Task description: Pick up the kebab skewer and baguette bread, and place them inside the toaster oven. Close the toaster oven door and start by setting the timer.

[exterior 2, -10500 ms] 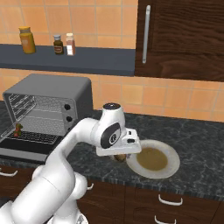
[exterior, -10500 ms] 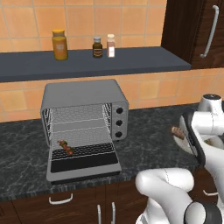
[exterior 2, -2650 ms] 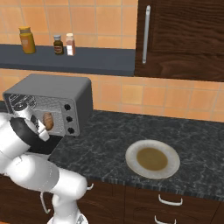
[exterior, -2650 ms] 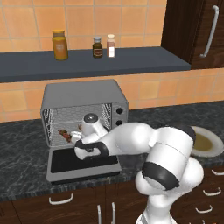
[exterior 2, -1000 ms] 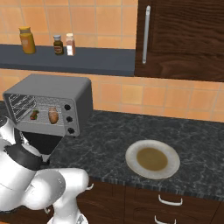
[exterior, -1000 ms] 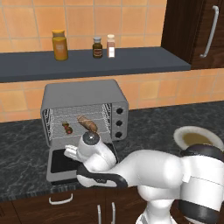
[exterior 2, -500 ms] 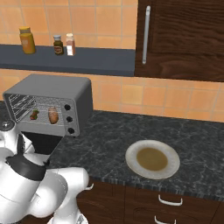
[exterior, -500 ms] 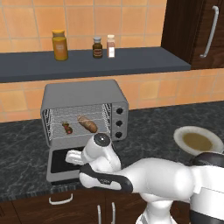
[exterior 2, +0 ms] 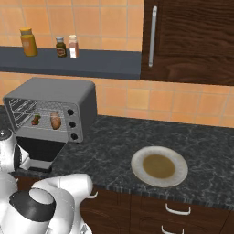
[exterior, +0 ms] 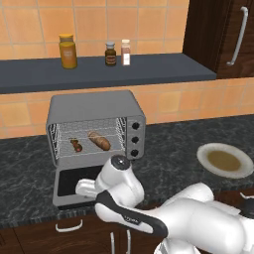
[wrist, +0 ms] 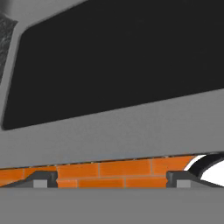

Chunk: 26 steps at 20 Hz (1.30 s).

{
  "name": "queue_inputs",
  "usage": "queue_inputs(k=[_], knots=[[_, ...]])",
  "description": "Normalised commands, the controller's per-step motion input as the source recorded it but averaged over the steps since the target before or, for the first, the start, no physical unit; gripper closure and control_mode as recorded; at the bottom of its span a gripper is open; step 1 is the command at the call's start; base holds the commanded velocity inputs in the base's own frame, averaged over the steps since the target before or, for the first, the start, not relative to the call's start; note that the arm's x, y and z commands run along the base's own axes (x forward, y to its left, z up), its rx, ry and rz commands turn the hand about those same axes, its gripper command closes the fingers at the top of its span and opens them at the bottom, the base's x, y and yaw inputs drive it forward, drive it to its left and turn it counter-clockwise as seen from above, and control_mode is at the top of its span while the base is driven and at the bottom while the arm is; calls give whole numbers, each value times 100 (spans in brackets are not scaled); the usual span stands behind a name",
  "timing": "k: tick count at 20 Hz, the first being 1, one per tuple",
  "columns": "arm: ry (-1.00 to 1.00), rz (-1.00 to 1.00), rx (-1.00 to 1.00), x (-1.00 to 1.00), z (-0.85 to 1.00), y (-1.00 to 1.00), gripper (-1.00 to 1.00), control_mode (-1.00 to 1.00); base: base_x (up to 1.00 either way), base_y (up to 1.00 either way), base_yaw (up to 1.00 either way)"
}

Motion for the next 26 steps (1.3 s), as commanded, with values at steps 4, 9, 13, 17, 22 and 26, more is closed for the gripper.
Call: queue_inputs(k=[4, 9, 13, 17, 22, 26], knots=[[11, 4, -5, -14, -7, 0, -100, -100, 0, 0, 0], [0, 5, -8, -29, -25, 0, -100, -100, 0, 0, 0], [0, 5, -9, -2, -29, 0, -100, -100, 0, 0, 0], [0, 4, -6, 0, -54, 0, -100, -100, 0, 0, 0], [0, 2, -4, 16, -33, 0, -100, -100, 0, 0, 0], [0, 3, -3, 17, -19, 0, -100, -100, 0, 0, 0]])
